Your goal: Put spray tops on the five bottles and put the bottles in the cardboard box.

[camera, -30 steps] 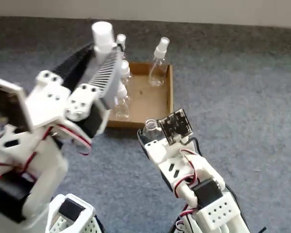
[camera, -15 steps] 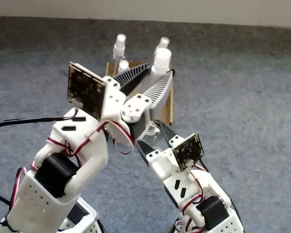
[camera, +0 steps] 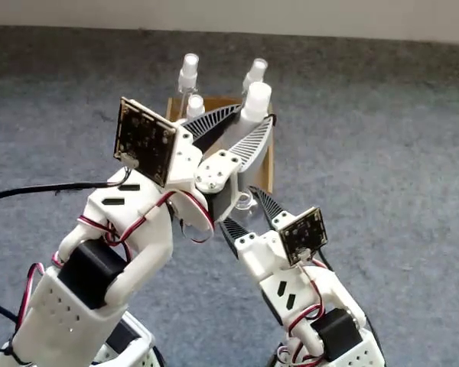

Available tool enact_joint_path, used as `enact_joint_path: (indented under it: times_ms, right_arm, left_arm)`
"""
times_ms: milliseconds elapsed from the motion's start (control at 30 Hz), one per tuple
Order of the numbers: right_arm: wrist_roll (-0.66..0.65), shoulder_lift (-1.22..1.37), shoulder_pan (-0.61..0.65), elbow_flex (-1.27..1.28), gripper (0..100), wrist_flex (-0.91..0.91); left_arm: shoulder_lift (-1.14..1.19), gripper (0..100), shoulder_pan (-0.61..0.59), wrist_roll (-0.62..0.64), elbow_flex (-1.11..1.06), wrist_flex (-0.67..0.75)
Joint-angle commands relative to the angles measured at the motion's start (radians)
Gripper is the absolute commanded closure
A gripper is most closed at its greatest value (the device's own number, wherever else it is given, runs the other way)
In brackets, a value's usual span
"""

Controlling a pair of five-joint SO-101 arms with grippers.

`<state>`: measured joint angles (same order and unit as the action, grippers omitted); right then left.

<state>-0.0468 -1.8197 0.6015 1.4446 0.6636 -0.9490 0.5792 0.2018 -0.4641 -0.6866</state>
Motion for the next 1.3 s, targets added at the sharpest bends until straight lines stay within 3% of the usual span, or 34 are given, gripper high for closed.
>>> enact_joint_path:
  times_ms: [0,400,567,933,1133,1267]
  right_arm:
    - [0.005,-0.004,-0.013,-0.005,99.5,-0.03]
    - [0.009,-0.004,-0.016,-0.005,99.5,-0.03]
    - [0.009,-0.004,-0.016,-0.005,99.5,-0.03]
    - [0.012,-0.012,-0.016,-0.008,99.5,-0.028]
    - [0.012,-0.01,-0.016,-0.007,99.5,-0.027]
    - [0.012,-0.008,-0.016,-0.01,99.5,-0.03]
  left_arm:
    - [-0.015,100,0.021,0.011,0.137,0.023]
    - [0.107,100,0.054,0.006,0.153,-0.048]
    - [0.048,100,0.054,0.006,0.084,-0.115]
    - [-0.058,99,0.053,0.003,-0.151,-0.126]
    - [-0.059,83,0.036,-0.055,-0.154,-0.253]
    - [-0.059,83,0.028,-0.072,-0.076,-0.324]
